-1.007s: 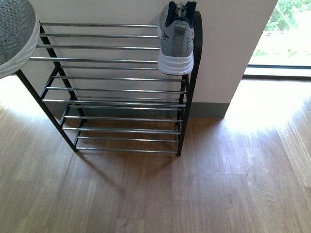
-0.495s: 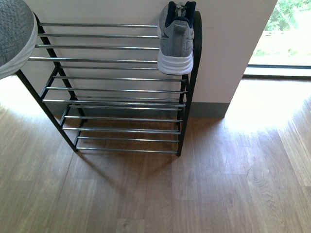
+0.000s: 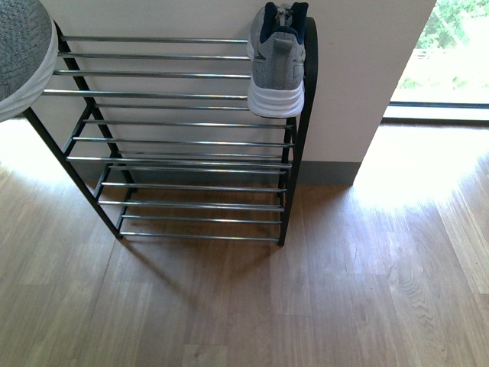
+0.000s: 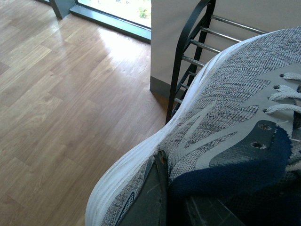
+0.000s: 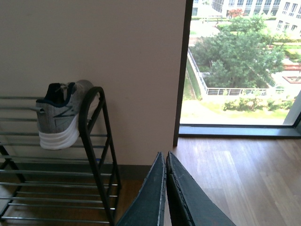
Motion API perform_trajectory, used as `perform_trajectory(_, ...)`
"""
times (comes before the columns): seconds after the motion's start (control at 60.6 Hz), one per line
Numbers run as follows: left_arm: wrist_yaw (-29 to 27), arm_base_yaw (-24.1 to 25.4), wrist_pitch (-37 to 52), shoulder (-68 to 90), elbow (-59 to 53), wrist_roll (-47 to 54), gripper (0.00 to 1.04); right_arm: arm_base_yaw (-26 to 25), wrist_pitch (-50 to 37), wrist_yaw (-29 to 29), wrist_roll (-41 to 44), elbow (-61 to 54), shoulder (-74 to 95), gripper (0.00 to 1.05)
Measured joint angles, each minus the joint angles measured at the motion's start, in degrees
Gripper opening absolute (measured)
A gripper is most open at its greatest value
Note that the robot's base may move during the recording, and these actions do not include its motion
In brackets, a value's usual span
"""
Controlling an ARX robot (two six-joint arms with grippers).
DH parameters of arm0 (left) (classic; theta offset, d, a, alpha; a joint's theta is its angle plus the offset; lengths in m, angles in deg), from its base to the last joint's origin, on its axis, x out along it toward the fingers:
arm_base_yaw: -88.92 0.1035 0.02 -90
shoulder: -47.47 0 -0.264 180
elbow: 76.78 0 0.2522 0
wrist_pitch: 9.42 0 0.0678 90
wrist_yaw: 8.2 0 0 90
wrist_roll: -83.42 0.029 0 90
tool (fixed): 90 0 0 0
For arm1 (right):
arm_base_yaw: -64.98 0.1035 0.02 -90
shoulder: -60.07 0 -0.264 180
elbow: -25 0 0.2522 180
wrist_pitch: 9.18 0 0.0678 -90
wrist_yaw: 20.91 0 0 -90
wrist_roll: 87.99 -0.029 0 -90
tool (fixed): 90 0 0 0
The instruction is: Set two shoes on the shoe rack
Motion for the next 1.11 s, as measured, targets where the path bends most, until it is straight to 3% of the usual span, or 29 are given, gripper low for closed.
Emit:
perform_trajectory(0.891,0.02,0.00,0.00,0.00,0.00,-0.02,0.02,0.00,11.15,-0.11,0.04,-2.56,-15.21,0.02)
perform_trajectory(0.974,0.04,0.00,0.00,0.00,0.00,0.00,0.02,0.00,19.08,-0.11,0.04,-2.54,-21.18,0.02)
perform_trajectory(1.106,0.04,0.00,0.00,0.00,0.00,0.00,0.02,0.00,21.07,-0.07,0.04,-2.54,-24.72,0.02)
